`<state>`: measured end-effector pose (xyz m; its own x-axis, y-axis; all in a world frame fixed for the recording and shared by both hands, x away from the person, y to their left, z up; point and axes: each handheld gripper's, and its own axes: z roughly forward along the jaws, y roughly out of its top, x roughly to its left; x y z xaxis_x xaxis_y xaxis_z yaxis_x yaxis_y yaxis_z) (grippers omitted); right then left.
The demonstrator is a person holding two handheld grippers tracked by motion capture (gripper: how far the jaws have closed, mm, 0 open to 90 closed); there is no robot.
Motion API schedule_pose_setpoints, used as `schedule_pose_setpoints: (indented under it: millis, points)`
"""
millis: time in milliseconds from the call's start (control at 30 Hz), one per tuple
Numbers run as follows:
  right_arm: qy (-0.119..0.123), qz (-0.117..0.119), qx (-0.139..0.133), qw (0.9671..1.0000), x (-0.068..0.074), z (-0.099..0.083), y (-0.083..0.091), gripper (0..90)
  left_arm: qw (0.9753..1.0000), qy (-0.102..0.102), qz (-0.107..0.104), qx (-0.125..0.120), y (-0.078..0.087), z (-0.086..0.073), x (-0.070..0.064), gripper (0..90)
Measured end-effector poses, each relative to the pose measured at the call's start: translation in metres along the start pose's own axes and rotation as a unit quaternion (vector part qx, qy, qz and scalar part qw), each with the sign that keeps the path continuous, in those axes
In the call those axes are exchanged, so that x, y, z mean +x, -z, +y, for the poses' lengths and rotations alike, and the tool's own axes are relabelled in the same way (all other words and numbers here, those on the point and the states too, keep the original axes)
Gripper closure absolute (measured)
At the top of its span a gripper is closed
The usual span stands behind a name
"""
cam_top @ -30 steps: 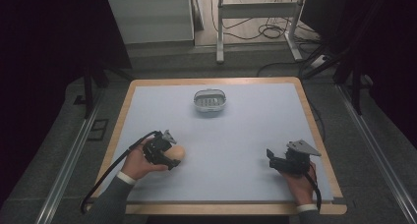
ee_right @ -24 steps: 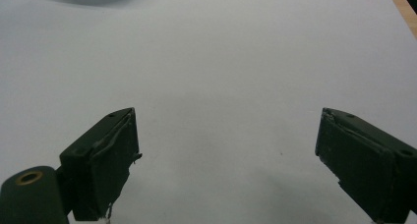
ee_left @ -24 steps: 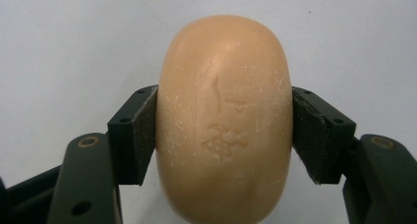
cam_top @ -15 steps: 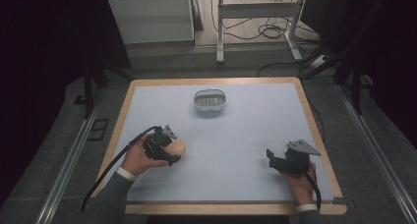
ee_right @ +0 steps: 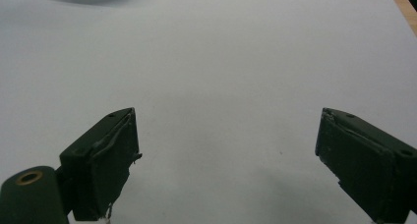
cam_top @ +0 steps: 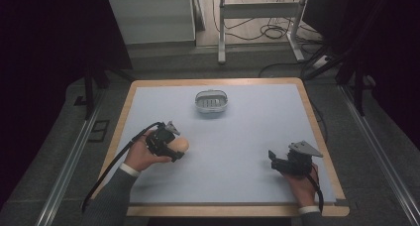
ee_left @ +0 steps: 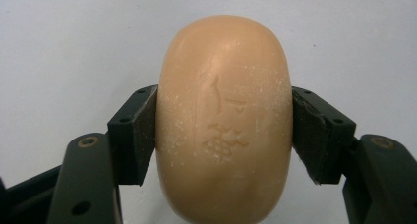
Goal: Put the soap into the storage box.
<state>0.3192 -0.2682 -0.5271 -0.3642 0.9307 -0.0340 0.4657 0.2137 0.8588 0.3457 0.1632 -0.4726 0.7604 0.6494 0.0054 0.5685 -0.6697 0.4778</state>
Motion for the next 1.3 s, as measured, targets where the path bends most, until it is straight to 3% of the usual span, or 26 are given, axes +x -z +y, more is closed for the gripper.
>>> schedule_pose_setpoints:
  millis: [867, 1300]
  points:
    - [0.000, -0.001, 0.000, 1.0000, 0.000, 0.000, 0.000, 9.2, 1.0000, -0.001, 0.008, -0.002, 0.003, 0.020, 0.013, 33.0]
    - [-0.001, -0.006, 0.001, 1.0000, 0.000, 0.000, 0.000, 9.2, 0.9999, 0.011, 0.013, -0.003, -0.001, 0.029, 0.026, 33.0]
